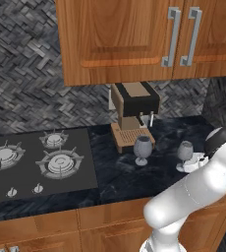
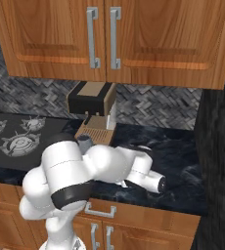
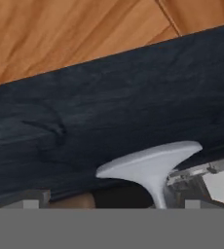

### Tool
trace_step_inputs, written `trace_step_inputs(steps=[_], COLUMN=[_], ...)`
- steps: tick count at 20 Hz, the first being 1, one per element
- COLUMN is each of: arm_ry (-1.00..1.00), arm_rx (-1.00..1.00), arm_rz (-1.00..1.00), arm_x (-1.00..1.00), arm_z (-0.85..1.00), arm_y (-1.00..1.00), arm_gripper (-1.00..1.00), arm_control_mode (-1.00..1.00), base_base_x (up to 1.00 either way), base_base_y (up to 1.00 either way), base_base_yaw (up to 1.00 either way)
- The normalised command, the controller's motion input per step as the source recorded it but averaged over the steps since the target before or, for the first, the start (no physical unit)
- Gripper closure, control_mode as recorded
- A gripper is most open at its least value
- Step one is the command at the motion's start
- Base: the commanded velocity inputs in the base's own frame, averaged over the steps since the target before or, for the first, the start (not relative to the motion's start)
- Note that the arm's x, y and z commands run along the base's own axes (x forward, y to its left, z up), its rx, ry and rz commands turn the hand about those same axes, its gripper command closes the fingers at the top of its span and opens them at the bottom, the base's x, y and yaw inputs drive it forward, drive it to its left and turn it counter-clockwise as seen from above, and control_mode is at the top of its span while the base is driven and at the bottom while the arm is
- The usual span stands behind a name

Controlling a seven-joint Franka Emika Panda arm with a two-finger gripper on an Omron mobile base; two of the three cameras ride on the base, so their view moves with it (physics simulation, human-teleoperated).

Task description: Retrieve the wine glasses from the counter and place one next to each plate.

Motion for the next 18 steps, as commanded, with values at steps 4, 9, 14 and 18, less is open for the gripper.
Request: trace_step_inputs(steps=[4, 9, 14, 18], arm_ry=[0.0, -0.04, -0.15, -0.09], arm_rx=[0.0, 0.0, 0.0, 0.0], arm_rz=[-0.02, -0.01, 0.0, -0.03], arm_x=[0.13, 0.01, -0.1, -0.35], arm_z=[-0.03, 0.0, 0.23, 0.8], arm_y=[0.0, 0.0, 0.01, 0.1], arm_gripper=[1.0, 1.0, 1.0, 1.0], arm_control_mode=[-1.0, -1.0, -1.0, -1.0], base_base_x=[0.0, 0.0, 0.0, 0.0], base_base_y=[0.0, 0.0, 0.0, 0.0], base_base_yaw=[0.0, 0.0, 0.0, 0.0])
